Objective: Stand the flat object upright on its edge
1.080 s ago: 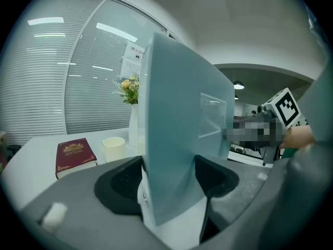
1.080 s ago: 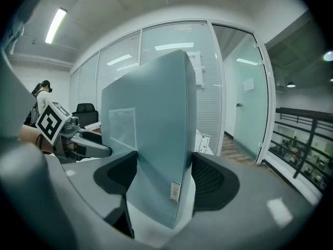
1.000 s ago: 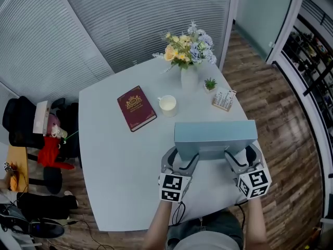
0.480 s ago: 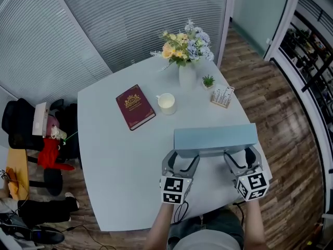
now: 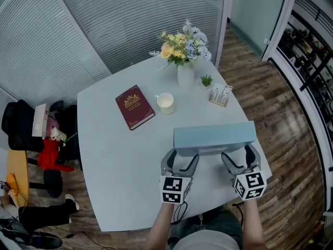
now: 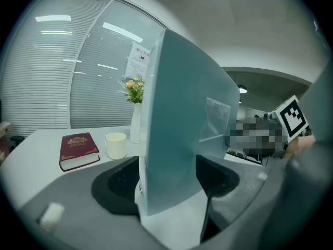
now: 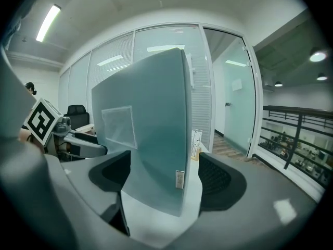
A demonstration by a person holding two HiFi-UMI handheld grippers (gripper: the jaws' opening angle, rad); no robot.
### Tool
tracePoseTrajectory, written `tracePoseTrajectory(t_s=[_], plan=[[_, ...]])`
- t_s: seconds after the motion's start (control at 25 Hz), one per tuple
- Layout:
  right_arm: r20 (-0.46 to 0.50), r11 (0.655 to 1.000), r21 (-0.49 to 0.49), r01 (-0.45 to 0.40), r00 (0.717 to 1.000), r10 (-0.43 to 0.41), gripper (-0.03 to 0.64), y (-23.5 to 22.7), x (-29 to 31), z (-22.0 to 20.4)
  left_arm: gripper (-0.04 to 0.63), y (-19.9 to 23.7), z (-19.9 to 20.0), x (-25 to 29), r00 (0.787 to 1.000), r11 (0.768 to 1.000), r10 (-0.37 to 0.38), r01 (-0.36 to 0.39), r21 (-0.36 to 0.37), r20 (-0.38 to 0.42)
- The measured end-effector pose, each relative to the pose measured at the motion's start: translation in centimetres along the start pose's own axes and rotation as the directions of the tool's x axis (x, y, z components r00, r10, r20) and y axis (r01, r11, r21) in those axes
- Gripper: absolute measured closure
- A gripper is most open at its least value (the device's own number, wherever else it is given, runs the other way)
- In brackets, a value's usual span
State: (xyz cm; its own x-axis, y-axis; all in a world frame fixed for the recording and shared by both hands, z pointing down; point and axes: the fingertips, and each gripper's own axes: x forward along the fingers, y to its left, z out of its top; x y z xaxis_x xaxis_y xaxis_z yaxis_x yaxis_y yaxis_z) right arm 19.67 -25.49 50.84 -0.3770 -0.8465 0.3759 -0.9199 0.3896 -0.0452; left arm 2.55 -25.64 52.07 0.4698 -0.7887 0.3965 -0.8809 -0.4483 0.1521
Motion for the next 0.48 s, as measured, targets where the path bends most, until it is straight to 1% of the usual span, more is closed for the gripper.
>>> tracePoseTrajectory(t_s=[0.24, 0.48], plan=[[0.019, 0.999, -0.002, 0.047, 0.999, -0.047, 0.146, -0.4, -0.7, 0.6, 0.245, 0.1, 0.1, -0.9, 1.000, 1.000, 0.000, 0.000, -0.006, 0.011], [0.047, 0.997, -0.013, 0.079, 0.996, -0.078, 0.141, 0.0, -1.7, 1.6, 0.245, 0.4, 1.2, -2.2, 0.999, 1.000, 0.006, -0.006, -0.004, 0.046]])
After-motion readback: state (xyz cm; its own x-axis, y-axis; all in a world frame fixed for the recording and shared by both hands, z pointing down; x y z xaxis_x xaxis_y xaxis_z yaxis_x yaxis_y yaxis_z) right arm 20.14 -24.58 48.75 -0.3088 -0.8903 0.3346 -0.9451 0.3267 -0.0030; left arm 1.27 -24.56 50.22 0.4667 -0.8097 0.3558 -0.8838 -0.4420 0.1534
